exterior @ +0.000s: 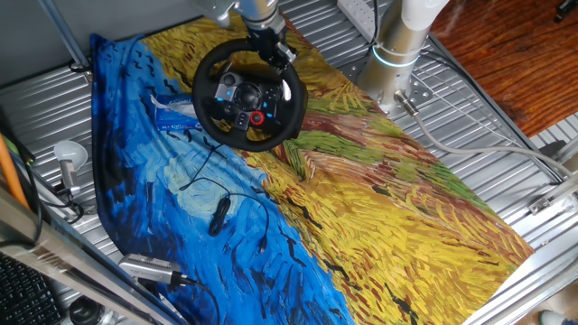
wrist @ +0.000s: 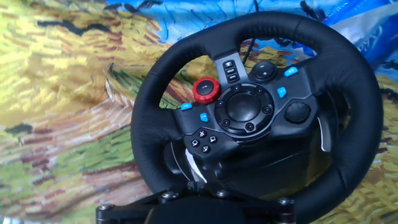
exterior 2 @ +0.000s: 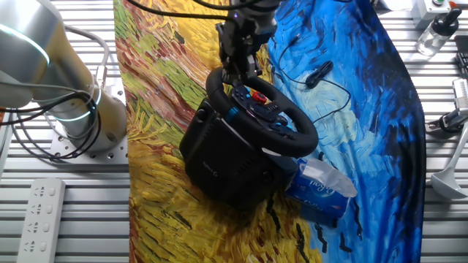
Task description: Rotate the steering wheel 90 degrees clockwise
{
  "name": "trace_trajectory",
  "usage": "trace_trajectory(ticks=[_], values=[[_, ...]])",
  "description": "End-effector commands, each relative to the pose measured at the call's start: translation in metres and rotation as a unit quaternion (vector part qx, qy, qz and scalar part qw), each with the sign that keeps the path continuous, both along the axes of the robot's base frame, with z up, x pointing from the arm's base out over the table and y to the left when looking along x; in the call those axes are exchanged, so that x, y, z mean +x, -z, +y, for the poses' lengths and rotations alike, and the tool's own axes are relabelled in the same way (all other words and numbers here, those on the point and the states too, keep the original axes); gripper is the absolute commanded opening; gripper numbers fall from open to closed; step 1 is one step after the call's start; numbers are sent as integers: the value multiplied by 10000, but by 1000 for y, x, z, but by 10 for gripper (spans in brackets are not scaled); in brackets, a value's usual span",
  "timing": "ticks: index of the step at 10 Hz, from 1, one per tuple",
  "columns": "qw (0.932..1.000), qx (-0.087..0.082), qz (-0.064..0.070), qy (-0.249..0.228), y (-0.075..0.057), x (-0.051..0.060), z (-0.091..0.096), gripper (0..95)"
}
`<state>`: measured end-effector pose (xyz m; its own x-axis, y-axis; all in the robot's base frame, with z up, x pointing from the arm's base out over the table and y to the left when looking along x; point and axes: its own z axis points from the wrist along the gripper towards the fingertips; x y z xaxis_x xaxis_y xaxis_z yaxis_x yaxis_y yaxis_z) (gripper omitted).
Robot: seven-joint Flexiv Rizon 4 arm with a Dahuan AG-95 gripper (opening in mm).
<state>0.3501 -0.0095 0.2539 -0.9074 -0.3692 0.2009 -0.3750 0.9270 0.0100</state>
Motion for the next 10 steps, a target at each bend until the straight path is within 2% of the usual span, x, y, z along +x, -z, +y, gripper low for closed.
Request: trace_trajectory(ticks=[1, 2, 4, 7, 10], values=[[9997, -1, -207, 97, 0, 0, 0, 0], [9994, -6, -318, 127, 0, 0, 0, 0], [9992, 15, -396, 112, 0, 0, 0, 0], [9995, 27, -305, 87, 0, 0, 0, 0], [9994, -84, -331, -40, 0, 0, 0, 0]])
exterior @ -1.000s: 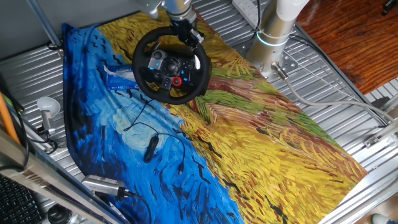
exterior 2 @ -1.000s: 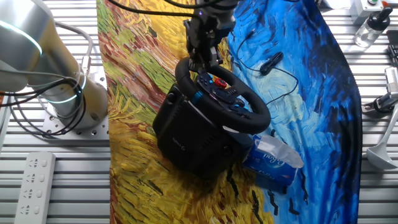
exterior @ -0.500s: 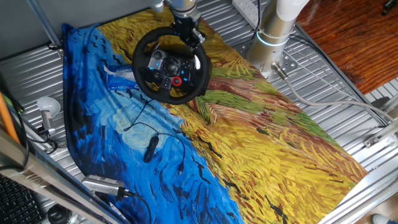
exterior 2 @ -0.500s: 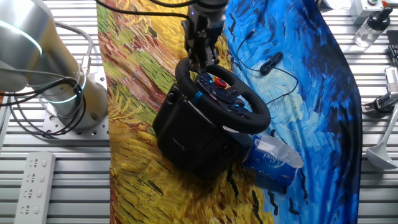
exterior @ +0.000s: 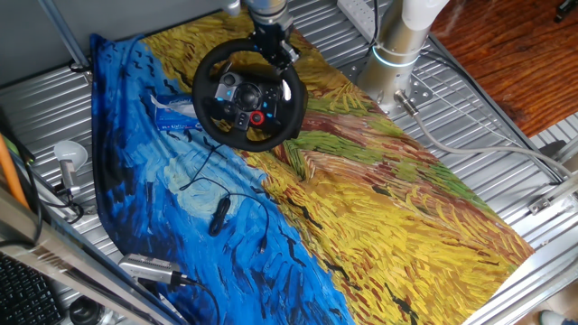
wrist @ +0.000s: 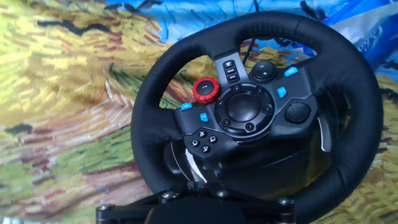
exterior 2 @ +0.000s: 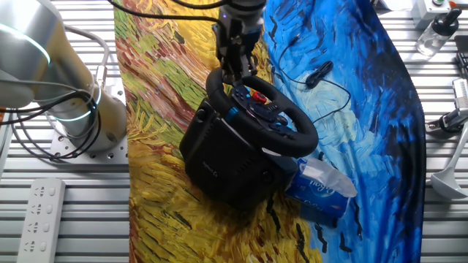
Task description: Rotate the steering wheel 90 degrees clockwise
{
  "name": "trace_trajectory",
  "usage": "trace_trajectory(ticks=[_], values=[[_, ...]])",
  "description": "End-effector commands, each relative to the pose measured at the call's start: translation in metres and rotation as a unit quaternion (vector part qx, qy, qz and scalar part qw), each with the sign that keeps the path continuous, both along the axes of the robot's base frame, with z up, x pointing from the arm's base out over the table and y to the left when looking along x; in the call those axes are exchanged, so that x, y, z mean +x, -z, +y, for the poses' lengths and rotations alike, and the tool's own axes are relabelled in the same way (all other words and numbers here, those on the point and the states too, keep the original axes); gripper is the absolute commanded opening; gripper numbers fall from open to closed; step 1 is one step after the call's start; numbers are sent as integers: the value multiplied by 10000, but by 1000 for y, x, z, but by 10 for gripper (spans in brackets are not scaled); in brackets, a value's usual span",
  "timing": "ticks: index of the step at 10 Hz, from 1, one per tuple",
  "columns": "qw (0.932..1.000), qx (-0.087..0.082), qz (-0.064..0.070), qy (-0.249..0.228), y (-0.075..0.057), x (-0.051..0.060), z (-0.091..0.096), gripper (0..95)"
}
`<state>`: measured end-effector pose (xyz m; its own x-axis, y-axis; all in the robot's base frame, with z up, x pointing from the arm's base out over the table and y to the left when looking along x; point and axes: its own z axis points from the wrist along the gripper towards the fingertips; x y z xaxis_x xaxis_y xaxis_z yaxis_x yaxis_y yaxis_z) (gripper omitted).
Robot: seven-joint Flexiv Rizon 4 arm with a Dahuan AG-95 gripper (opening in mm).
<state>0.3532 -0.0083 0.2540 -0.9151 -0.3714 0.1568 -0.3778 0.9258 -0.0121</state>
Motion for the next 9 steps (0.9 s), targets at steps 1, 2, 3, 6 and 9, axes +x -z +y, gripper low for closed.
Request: trace_trajectory(ticks=[1, 2, 3, 6, 9], values=[[9998, -152, -99, -57, 0, -3, -1, 0], [9997, -209, -101, -74, 0, -3, -1, 0], [9997, -217, -100, -73, 1, -3, 1, 0], [9989, -291, -55, -377, 15, -4, -12, 0], [9956, -386, 16, -859, 15, -4, -12, 190]])
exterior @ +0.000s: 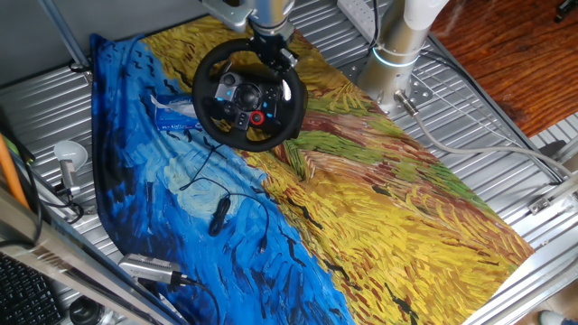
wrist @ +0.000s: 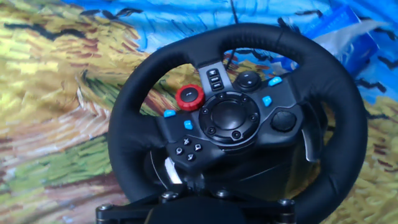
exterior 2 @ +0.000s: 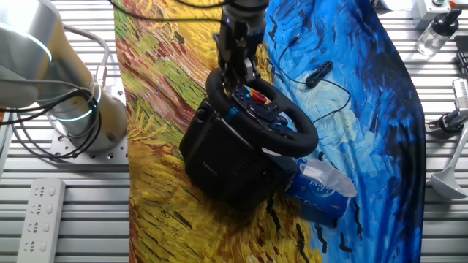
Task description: Rotate the steering wheel 90 degrees clockwise
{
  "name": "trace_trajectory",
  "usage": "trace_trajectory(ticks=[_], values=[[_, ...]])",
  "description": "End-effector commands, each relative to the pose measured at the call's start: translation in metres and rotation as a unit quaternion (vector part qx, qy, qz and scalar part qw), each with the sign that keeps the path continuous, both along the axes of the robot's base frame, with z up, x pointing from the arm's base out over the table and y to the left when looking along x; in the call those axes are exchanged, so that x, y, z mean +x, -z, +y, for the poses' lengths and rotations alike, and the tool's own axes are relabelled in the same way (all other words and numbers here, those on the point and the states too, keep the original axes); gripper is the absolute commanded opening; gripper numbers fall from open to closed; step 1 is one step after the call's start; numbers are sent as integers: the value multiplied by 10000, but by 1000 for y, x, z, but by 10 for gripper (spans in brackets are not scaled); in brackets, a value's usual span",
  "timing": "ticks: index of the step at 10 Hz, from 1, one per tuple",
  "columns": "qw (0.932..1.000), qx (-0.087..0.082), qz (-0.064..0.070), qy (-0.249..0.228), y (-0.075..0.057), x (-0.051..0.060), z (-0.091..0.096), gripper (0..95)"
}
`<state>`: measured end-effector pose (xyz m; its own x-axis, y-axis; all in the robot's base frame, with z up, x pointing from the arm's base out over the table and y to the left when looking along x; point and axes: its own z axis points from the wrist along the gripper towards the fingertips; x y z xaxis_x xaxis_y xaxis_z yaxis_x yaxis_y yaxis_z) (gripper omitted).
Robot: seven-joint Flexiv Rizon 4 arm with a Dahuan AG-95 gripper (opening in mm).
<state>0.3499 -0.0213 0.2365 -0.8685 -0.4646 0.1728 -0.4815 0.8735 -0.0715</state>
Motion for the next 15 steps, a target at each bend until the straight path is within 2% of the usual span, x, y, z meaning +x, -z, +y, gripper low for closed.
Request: trace_trajectory(ticks=[1, 2, 3, 6, 8, 9, 11, 13, 15], values=[[9988, -176, 84, -460, -5, -1, 1, 190], [9969, -291, 54, -723, -9, 15, -3, 190], [9965, -270, 58, -788, -9, 25, -5, 190], [9964, -365, 39, -769, -7, 40, -4, 190], [9963, -418, -2, -752, -1, 57, -5, 190], [9955, -446, -47, -832, 5, 59, -9, 190], [9938, -498, -51, -990, 12, 62, -15, 190], [9924, -527, -100, -1109, 10, 62, -14, 190], [9902, -635, -38, -1247, 10, 62, -14, 190]])
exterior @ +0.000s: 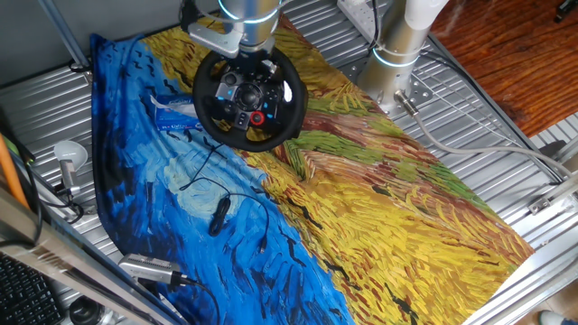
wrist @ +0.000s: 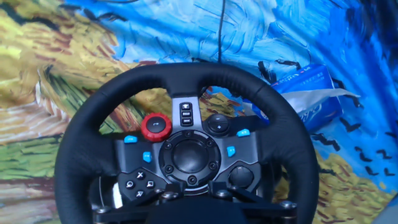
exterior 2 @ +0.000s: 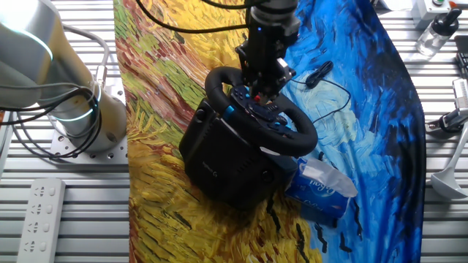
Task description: Rotate the steering wheel 90 degrees clockwise
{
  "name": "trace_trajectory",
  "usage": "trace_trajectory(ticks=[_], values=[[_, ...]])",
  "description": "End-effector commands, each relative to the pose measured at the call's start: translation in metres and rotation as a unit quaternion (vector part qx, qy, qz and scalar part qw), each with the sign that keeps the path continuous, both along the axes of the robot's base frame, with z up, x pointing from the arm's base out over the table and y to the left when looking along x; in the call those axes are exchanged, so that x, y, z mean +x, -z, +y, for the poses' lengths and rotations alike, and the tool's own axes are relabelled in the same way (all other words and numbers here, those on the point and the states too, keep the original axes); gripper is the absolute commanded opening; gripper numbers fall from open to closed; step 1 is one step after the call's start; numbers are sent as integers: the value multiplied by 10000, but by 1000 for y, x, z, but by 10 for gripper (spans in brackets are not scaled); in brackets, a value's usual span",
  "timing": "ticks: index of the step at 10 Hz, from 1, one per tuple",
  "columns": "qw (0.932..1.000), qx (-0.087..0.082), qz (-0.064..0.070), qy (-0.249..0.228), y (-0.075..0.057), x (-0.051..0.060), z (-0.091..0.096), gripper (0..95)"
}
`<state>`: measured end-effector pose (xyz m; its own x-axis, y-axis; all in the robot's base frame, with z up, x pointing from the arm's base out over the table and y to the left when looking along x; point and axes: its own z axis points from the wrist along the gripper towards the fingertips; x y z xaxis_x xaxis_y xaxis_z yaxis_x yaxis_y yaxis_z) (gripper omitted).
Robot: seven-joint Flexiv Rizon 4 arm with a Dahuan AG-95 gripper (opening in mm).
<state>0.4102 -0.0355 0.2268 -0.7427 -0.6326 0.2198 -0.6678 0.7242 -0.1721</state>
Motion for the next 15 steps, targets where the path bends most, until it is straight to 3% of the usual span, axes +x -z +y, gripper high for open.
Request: trace_trajectory(ticks=[1, 2, 3, 5, 6, 10, 13, 14, 15], values=[[9997, -138, 94, -194, 0, 1, 1, 190], [9993, -169, 95, -306, 0, 1, 1, 190], [9990, -168, 122, -388, 0, 1, 1, 380], [9990, -271, 112, -340, 0, 1, 1, 380], [9990, -310, 43, -305, 0, 1, 1, 380], [9966, -697, -68, -436, 0, 1, 1, 380], [9951, -771, -75, -609, 0, 1, 1, 380], [9932, -923, -107, -696, 0, 1, 1, 190], [9907, -1085, -165, -802, 0, 1, 1, 190]])
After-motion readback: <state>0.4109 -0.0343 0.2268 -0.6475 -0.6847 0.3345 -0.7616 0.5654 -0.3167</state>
